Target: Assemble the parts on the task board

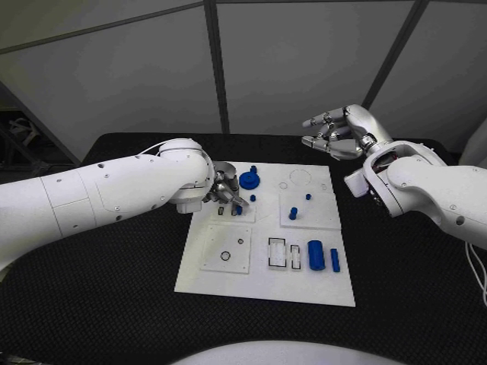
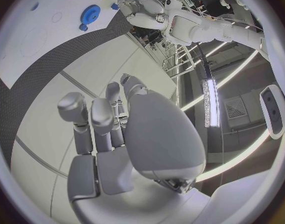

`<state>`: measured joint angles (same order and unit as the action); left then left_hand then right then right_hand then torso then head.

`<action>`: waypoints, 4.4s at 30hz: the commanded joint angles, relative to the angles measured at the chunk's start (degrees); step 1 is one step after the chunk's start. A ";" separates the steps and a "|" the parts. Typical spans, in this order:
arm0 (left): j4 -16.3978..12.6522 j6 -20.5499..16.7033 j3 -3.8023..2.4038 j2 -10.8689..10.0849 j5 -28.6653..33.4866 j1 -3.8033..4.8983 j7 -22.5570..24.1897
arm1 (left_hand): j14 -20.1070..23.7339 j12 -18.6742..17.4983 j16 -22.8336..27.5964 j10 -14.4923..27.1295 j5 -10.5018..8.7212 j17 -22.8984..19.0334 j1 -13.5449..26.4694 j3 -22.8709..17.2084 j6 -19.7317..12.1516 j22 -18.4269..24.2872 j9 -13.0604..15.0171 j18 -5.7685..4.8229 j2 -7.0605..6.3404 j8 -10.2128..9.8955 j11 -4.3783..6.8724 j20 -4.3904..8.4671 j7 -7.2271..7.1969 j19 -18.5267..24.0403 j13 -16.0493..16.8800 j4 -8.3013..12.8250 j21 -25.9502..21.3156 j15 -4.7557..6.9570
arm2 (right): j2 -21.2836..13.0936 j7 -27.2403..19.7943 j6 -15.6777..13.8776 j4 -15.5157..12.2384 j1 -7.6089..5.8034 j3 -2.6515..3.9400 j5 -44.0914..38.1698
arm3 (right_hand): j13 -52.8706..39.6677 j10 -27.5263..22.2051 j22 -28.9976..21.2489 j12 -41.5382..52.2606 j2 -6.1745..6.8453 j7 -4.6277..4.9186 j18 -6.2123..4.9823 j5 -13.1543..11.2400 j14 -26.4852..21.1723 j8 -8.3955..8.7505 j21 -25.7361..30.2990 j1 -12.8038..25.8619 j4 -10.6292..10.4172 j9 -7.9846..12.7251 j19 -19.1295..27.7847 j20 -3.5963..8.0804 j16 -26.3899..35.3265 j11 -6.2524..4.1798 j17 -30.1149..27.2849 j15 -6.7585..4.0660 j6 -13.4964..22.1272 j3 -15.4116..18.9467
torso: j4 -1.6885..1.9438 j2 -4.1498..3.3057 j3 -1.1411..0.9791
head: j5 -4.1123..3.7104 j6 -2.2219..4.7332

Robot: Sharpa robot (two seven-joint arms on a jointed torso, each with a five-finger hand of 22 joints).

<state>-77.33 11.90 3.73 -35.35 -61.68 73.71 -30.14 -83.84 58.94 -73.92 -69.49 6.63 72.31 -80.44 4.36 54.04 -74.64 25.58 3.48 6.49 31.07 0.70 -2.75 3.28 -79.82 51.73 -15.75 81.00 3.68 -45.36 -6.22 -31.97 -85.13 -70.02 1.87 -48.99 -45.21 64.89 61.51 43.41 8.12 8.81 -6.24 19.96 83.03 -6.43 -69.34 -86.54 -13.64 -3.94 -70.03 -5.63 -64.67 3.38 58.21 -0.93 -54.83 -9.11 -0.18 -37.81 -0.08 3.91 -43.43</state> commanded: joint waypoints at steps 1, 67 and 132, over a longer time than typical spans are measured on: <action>-0.11 0.54 0.03 -0.14 1.51 0.01 -0.27 | -1.66 -1.12 0.34 0.56 0.26 0.09 -1.52 -1.76 -0.37 -0.03 -0.26 0.09 -0.10 -0.97 -0.03 0.25 0.11 0.15 -1.00 -0.08 -0.03 0.31 | 0.09 -0.20 0.21 0.18 -0.12 0.03 0.34 | 0.00 -0.36 -0.04 0.00 0.08 0.02 -0.32 -0.32 0.33 0.19 0.30 0.46 -0.06 -0.02 0.16 0.12 0.20 0.14 0.05 0.08 0.30 -0.17 | 0.05 -0.01 0.02 | -0.04 -0.05; -9.97 -30.82 0.11 -7.66 0.23 -5.98 1.86 | -1.97 -5.08 0.89 -3.66 5.49 1.29 4.70 -46.21 3.10 -4.81 8.72 -0.57 -19.36 -4.97 0.08 0.34 0.43 -2.09 -3.14 10.07 1.31 0.46 | -0.71 -0.41 -0.48 0.84 -0.12 0.03 1.50 | -0.04 -0.28 -0.16 0.17 -0.10 0.03 -0.32 -0.80 0.44 0.30 0.49 0.90 -0.32 0.00 0.05 0.11 0.39 0.16 0.09 0.09 0.46 -0.13 | 1.05 0.74 -0.70 | -0.24 -0.98; -6.50 -20.68 0.12 -4.30 -5.03 -6.39 -0.05 | -1.97 -5.79 0.96 -3.33 5.59 1.27 5.31 -46.83 2.96 -4.53 9.26 -0.47 -19.58 -4.72 0.10 0.40 0.39 -1.86 -3.89 10.34 1.05 0.49 | -0.20 -0.38 0.02 1.03 -0.10 0.01 0.53 | 0.00 -0.39 -0.25 0.17 -0.17 0.01 -0.34 -0.63 0.47 0.31 0.61 0.65 -0.16 -0.02 0.00 0.12 0.55 0.12 0.06 0.06 0.46 -0.29 | 1.11 0.73 -0.66 | -0.64 -2.35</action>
<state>-83.86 -9.74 3.77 -39.72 -66.28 67.41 -29.69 -83.95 53.35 -73.22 -72.92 11.84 73.51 -74.77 -33.08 57.12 -74.91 34.79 3.48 -13.54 26.20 0.40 -2.37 3.89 -81.68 47.81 -14.36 82.10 3.81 -45.61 -6.23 -32.02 -84.09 -70.00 1.85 -48.24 -45.28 64.89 61.36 43.41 8.12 8.80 -6.23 19.42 83.02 -6.43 -68.94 -86.10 -13.63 -3.94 -70.03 -5.63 -64.43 3.38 58.22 -0.92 -54.83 -9.11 0.90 -37.08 -0.74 3.27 -45.75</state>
